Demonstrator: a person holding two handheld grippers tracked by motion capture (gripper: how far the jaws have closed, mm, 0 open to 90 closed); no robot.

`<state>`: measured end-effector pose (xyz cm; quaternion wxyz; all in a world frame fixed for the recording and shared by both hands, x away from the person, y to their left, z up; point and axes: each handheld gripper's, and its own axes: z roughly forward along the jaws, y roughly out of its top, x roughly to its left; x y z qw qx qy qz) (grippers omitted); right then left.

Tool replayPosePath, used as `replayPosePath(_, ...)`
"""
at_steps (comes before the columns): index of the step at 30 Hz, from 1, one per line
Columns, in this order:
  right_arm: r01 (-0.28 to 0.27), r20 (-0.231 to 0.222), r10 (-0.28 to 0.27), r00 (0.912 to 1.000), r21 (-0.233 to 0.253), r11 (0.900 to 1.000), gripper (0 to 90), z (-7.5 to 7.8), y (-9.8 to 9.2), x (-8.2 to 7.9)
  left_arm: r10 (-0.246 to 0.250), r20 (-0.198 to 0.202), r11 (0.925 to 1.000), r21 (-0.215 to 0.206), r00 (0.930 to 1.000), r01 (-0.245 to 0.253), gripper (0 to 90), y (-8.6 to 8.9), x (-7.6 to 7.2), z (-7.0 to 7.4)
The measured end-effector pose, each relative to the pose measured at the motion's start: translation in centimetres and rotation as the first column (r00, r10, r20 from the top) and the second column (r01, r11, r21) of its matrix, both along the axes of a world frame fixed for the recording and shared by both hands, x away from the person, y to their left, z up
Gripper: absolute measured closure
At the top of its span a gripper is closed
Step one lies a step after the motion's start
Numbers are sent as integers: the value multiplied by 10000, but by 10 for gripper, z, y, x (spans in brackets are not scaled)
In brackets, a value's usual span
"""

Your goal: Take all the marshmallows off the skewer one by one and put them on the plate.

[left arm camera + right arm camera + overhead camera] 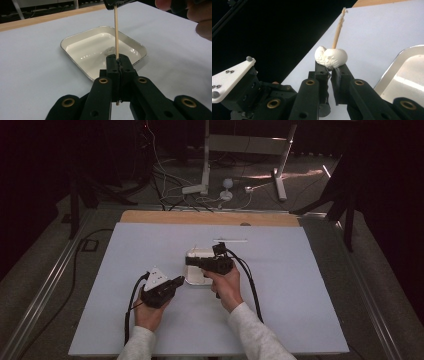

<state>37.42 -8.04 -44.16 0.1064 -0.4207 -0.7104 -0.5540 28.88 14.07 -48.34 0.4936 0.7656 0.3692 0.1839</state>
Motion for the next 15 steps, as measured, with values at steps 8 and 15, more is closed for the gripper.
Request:
replayPosePath(8, 115, 135, -116, 9998, 79, 9999, 831, 4, -1, 4, 55, 11, 10000, 13, 10000, -55, 900, 1, 0, -1)
replayPosePath(15, 21, 121, -22, 9999, 101, 9999, 826, 5, -3, 10, 100, 21, 9999, 36, 9999, -100, 900, 1, -1, -1)
